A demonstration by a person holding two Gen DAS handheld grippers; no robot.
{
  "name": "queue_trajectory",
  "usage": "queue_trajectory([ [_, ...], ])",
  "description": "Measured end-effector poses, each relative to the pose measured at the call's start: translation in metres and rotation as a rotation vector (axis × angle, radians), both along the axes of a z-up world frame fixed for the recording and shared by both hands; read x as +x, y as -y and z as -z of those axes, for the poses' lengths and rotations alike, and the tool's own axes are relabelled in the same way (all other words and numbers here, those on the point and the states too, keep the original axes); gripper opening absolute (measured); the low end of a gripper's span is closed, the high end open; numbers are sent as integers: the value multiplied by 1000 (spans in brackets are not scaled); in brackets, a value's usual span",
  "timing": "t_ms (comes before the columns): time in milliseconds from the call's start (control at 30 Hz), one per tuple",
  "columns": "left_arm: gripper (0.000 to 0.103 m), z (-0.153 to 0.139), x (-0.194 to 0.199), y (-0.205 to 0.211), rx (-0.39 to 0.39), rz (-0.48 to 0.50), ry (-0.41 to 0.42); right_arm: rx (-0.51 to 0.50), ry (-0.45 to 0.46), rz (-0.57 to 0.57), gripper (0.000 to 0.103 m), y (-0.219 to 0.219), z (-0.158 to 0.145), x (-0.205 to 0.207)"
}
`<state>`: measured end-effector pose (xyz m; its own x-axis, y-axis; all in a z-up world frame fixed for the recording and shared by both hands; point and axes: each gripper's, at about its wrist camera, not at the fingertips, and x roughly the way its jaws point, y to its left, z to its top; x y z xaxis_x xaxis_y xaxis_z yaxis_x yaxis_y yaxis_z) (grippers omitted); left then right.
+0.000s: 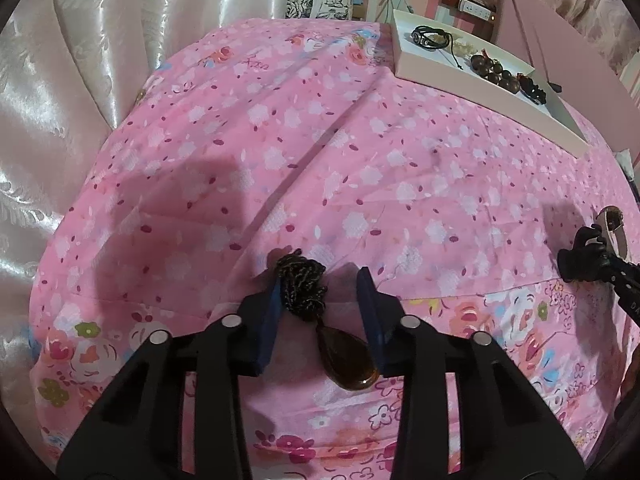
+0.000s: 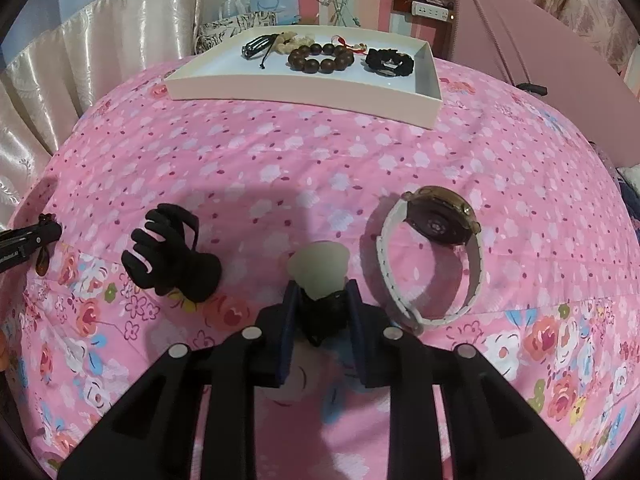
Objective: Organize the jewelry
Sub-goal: 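Grasp the brown teardrop pendant cord with the left gripper while the right gripper grasps the jade pendant, then carry both pendants into the white tray and open both grippers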
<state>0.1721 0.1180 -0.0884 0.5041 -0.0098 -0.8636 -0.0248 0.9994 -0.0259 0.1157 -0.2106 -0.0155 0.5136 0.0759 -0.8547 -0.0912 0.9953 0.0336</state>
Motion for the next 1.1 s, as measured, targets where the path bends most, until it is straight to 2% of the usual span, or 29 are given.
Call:
queue_trajectory([
  [100, 21, 0, 2, 1, 4, -1, 1, 4, 3, -1, 24, 1, 0, -1],
  [167, 19, 0, 3, 0, -2, -4, -1, 4, 5, -3, 23, 1, 0, -1],
  [600, 17, -5, -2, 3, -27, 12, 18, 32, 18, -9, 22, 1, -3, -4],
  [1100, 17, -25, -12, 8, -40, 36, 69, 48, 30, -7, 22, 2, -6, -4],
])
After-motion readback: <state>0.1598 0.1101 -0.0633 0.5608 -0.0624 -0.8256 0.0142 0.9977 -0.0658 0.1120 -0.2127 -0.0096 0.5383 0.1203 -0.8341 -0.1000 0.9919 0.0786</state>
